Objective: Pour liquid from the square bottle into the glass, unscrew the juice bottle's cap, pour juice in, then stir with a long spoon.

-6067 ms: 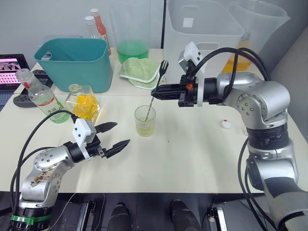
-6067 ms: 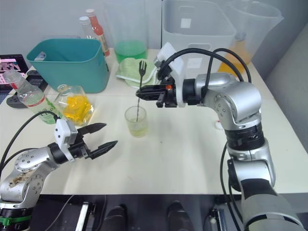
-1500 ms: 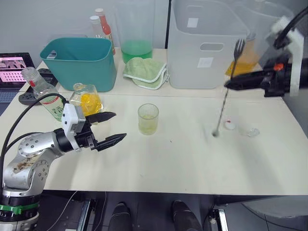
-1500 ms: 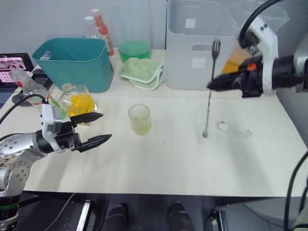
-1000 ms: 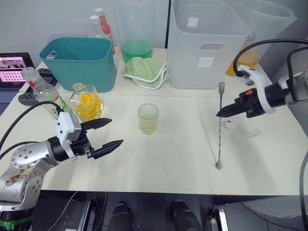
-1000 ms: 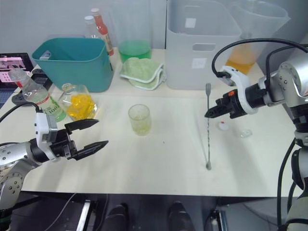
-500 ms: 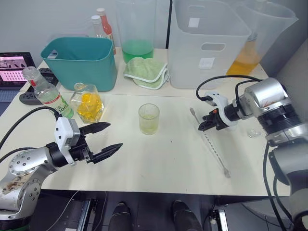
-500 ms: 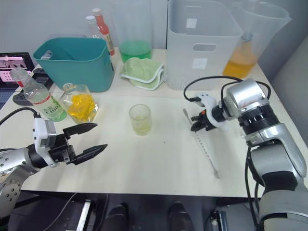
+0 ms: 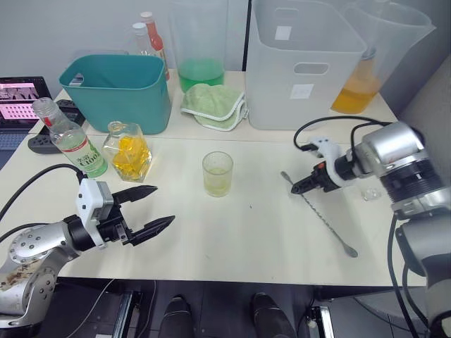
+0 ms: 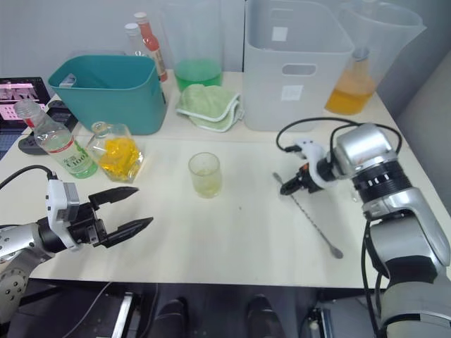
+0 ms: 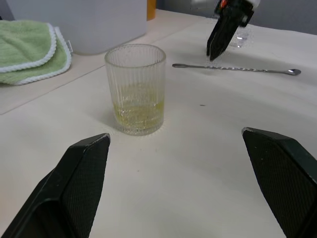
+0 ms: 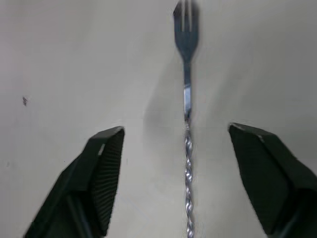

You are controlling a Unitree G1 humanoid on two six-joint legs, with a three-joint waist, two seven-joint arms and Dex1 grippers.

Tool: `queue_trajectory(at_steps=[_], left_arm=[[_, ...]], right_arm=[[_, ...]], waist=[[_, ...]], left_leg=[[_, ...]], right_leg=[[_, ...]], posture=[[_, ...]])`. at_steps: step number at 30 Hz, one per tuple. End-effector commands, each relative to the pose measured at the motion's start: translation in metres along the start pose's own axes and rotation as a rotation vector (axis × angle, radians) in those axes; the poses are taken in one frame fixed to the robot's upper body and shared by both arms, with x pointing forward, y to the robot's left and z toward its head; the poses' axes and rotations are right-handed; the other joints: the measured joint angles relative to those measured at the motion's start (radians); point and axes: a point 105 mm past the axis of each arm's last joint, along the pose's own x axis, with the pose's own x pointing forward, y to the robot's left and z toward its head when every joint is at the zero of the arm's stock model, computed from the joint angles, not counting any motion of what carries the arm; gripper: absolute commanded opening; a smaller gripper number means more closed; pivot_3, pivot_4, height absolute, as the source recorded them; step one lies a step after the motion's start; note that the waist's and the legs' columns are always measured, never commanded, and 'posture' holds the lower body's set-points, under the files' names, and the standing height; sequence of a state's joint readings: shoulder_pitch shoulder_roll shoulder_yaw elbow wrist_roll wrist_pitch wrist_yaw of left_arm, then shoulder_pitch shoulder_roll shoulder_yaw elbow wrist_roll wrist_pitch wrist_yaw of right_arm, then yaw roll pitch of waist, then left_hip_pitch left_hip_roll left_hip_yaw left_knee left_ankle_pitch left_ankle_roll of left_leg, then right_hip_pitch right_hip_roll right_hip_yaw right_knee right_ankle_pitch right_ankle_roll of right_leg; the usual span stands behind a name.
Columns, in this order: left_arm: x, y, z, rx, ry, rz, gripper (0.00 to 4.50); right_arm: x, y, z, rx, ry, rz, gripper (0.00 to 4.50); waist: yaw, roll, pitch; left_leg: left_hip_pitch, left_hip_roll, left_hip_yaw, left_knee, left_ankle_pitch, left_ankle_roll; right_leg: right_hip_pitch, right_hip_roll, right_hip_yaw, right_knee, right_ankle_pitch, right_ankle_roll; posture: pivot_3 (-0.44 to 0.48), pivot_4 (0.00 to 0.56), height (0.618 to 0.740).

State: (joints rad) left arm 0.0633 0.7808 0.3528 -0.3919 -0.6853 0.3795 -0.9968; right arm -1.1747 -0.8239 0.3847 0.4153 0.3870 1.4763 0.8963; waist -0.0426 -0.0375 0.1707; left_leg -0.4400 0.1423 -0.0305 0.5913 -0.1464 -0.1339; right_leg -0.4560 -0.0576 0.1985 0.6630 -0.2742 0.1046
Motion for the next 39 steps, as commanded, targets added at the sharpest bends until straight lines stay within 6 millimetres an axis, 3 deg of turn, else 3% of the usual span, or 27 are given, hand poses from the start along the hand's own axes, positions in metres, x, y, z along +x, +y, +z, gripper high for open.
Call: queue_trajectory(at_steps=[1, 8, 11, 13, 16, 19, 22, 25, 28, 31, 39], left_arm=[[-0.005, 0.005, 0.002, 0.006, -0.006, -0.005, 4.50], [-0.013, 0.021, -0.002, 0.014, 0.018, 0.021, 4.50], [-0.019, 0.030, -0.008, 0.036, 0.062, 0.054, 4.50], [-0.030, 0.043, -0.010, -0.001, 0.066, 0.090, 4.50], [-0.044, 0.055, -0.016, -0.004, 0.096, 0.137, 4.50], [-0.051, 0.058, -0.025, 0.020, 0.156, 0.146, 4.50], [-0.061, 0.064, -0.034, 0.001, 0.183, 0.194, 4.50], [-0.073, 0.072, -0.039, -0.010, 0.197, 0.258, 4.50], [-0.090, 0.086, -0.052, -0.002, 0.251, 0.358, 4.50], [-0.096, 0.094, -0.061, 0.025, 0.318, 0.404, 4.50], [-0.097, 0.094, -0.063, 0.031, 0.290, 0.392, 4.50]], right_arm=[[-0.041, 0.013, 0.017, -0.068, -0.143, 0.056, 4.49], [-0.099, 0.012, 0.008, -0.234, -0.484, 0.086, 4.49], [-0.120, 0.020, -0.011, -0.335, -0.729, 0.191, 4.49], [-0.126, 0.001, -0.026, -0.318, -0.782, 0.065, 4.49], [-0.134, -0.007, -0.048, -0.261, -0.829, 0.104, 4.49], [-0.133, -0.018, -0.070, -0.229, -0.813, 0.108, 4.49], [-0.121, -0.052, -0.106, -0.212, -0.767, 0.001, 4.49], [-0.124, -0.069, -0.117, -0.194, -0.869, -0.064, 4.49], [-0.115, -0.082, -0.143, -0.218, -0.827, -0.106, 4.49], [-0.115, -0.086, -0.153, -0.212, -0.835, -0.117, 4.49], [-0.109, -0.081, -0.169, -0.288, -0.797, -0.133, 4.49]], waist=[[0.001, 0.000, 0.000], [0.006, 0.000, 0.000], [0.009, 0.000, -0.001], [0.011, 0.000, -0.001], [0.004, 0.000, -0.001], [0.000, 0.000, -0.001], [-0.002, 0.000, -0.001], [-0.004, 0.000, -0.001], [-0.008, 0.001, -0.001], [-0.009, 0.001, -0.001], [-0.011, 0.001, -0.001]], left_leg=[[0.000, 0.000, 0.000, 0.000, 0.000, 0.000], [0.000, 0.000, 0.000, 0.000, 0.000, 0.000], [0.000, 0.000, 0.000, 0.000, 0.000, 0.000], [0.001, 0.000, 0.000, 0.000, 0.000, 0.000], [0.002, 0.000, 0.000, 0.001, 0.000, 0.000], [0.006, 0.000, 0.000, 0.001, 0.000, 0.000], [0.017, 0.000, 0.000, 0.000, -0.002, 0.002], [0.017, 0.000, 0.000, 0.000, -0.002, 0.002], [0.018, 0.000, 0.000, 0.000, -0.002, 0.002], [0.019, 0.000, 0.000, -0.001, -0.002, 0.002], [0.021, 0.000, 0.000, -0.001, -0.002, 0.002]], right_leg=[[0.000, 0.000, 0.000, 0.000, 0.000, 0.000], [0.001, 0.000, 0.000, -0.001, -0.001, 0.001], [0.001, 0.000, -0.001, 0.000, -0.001, 0.001], [0.004, 0.000, -0.001, 0.000, -0.001, 0.001], [0.004, 0.000, -0.001, 0.000, -0.001, 0.001], [0.009, 0.000, -0.001, 0.000, -0.001, 0.001], [0.021, 0.000, -0.001, -0.005, -0.003, 0.001], [0.023, -0.001, -0.001, -0.007, -0.006, 0.005], [0.023, -0.001, -0.001, -0.006, -0.006, 0.004], [0.024, -0.001, -0.001, -0.006, -0.006, 0.004], [0.027, -0.001, -0.001, -0.007, -0.006, 0.003]], posture=[[0.000, 0.150, 0.732], [0.000, 0.150, 0.732], [0.000, 0.150, 0.732], [0.000, 0.150, 0.732], [0.000, 0.150, 0.732], [0.000, 0.150, 0.732], [0.000, 0.150, 0.732], [0.000, 0.150, 0.732], [0.000, 0.150, 0.732], [0.000, 0.150, 0.732], [0.000, 0.150, 0.732]])
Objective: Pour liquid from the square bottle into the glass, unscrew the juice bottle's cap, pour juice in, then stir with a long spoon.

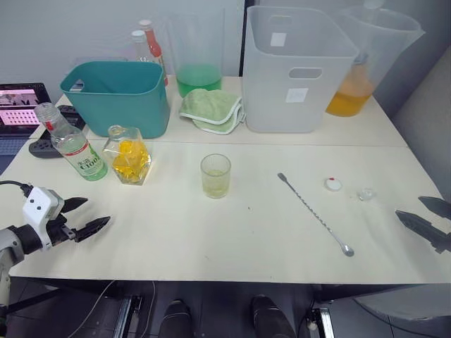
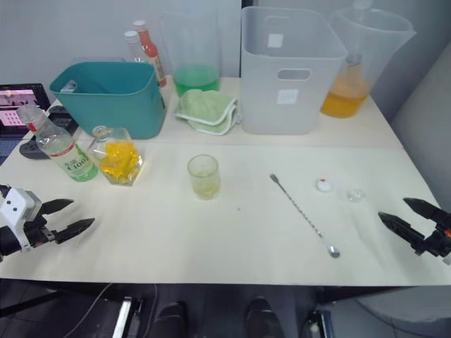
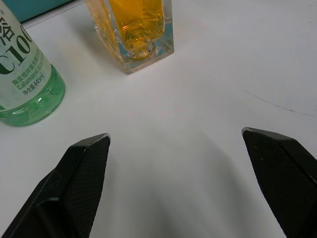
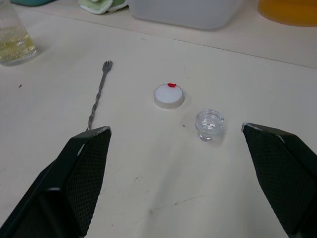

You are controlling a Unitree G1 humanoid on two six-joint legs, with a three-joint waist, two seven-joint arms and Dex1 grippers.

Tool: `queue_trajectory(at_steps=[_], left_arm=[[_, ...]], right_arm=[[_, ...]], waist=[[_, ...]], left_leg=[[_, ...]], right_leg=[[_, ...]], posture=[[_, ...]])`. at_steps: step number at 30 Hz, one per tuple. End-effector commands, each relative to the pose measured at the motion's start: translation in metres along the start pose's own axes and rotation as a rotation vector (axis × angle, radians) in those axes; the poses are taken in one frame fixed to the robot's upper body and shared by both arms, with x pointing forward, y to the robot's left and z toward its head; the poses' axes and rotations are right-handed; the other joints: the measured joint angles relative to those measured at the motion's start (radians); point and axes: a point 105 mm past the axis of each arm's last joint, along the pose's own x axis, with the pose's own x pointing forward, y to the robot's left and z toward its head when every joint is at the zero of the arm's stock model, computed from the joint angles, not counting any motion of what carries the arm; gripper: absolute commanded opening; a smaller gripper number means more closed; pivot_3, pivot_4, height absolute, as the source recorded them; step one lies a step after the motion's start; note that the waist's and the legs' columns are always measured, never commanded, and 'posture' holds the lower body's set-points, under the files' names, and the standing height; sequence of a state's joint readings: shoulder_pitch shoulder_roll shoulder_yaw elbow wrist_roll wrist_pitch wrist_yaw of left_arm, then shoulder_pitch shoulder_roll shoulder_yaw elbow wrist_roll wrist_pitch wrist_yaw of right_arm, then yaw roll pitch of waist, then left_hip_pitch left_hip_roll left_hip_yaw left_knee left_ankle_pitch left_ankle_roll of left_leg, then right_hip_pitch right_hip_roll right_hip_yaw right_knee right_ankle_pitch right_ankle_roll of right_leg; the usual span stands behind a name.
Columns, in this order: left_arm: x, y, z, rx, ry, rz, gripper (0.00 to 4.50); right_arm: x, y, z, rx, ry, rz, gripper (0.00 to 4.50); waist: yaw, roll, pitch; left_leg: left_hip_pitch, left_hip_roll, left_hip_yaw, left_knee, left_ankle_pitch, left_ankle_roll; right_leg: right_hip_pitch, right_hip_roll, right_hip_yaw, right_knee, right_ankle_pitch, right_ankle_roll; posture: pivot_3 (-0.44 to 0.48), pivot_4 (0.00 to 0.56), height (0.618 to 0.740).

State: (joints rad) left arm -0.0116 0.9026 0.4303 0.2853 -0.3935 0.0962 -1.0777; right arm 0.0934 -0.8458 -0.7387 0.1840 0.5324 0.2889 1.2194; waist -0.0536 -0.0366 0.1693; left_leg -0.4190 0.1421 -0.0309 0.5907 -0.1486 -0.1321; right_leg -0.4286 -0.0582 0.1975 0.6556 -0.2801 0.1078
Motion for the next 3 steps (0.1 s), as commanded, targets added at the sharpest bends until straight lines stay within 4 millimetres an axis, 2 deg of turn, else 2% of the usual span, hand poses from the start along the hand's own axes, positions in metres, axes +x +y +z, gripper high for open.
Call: queue_trajectory(at_steps=[1, 3], left_arm=[[-0.0019, 0.0027, 0.0059, 0.016, -0.028, 0.000, 4.50], [-0.0011, 0.0013, 0.0054, 0.029, -0.024, -0.016, 4.50]], right_arm=[[-0.0056, 0.0029, 0.0060, -0.071, -0.013, 0.002, 4.49], [-0.0085, 0.0044, 0.0002, -0.067, 0.002, 0.003, 4.49]], waist=[[0.000, 0.000, 0.000], [0.000, 0.000, 0.000]], left_leg=[[0.001, 0.000, 0.000, 0.000, 0.000, 0.000], [0.003, 0.000, 0.000, 0.000, 0.000, 0.000]], right_leg=[[0.001, 0.000, 0.000, 0.000, -0.001, 0.000], [0.003, 0.000, 0.000, -0.001, -0.002, -0.001]], posture=[[0.000, 0.150, 0.732], [0.000, 0.150, 0.732]])
